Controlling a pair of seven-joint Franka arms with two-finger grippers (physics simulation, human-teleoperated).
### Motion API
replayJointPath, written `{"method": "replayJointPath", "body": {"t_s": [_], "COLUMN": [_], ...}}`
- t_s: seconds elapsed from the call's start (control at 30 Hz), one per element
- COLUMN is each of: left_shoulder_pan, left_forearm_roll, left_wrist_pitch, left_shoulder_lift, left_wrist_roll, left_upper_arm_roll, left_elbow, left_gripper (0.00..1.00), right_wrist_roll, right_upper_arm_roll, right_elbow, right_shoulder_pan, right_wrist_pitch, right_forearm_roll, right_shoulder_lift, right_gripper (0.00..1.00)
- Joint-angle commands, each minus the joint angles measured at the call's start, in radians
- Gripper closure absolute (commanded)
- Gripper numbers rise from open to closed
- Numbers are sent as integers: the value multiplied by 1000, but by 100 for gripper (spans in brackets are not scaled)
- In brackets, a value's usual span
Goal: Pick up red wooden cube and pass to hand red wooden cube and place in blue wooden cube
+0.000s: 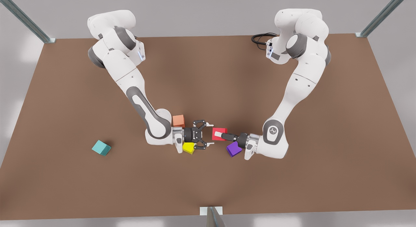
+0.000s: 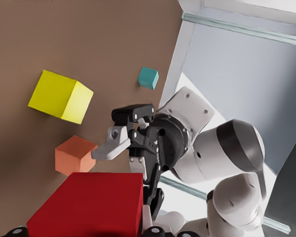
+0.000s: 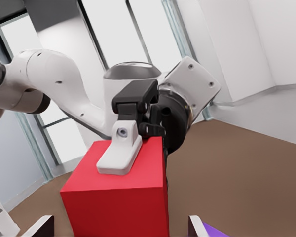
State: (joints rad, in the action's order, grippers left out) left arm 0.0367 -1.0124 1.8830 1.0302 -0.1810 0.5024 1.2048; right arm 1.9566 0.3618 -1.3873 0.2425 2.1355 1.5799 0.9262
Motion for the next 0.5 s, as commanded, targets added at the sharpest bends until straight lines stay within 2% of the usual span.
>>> {"method": "replayJointPath", "body": {"t_s": [0.0, 0.47], "left_shoulder_pan": [0, 17], "left_forearm_roll": [-9, -11], "left_wrist_pitch": [5, 44], "left_shoulder_lift": [1, -1], "left_wrist_roll": [-41, -40], "left_upper_arm_roll": [1, 8], "left_elbow": [-1, -1], "left_gripper": [41, 41], "right_wrist_roll": [173, 162], "right_upper_arm_roll": [2, 5], "right_elbow": [-1, 77], "right_shoulder_pan": [0, 50], "right_wrist_pitch": [4, 41], "right_forearm_roll": [8, 17], "right_shoulder_lift": [-1, 59], "right_gripper": [0, 0]}}
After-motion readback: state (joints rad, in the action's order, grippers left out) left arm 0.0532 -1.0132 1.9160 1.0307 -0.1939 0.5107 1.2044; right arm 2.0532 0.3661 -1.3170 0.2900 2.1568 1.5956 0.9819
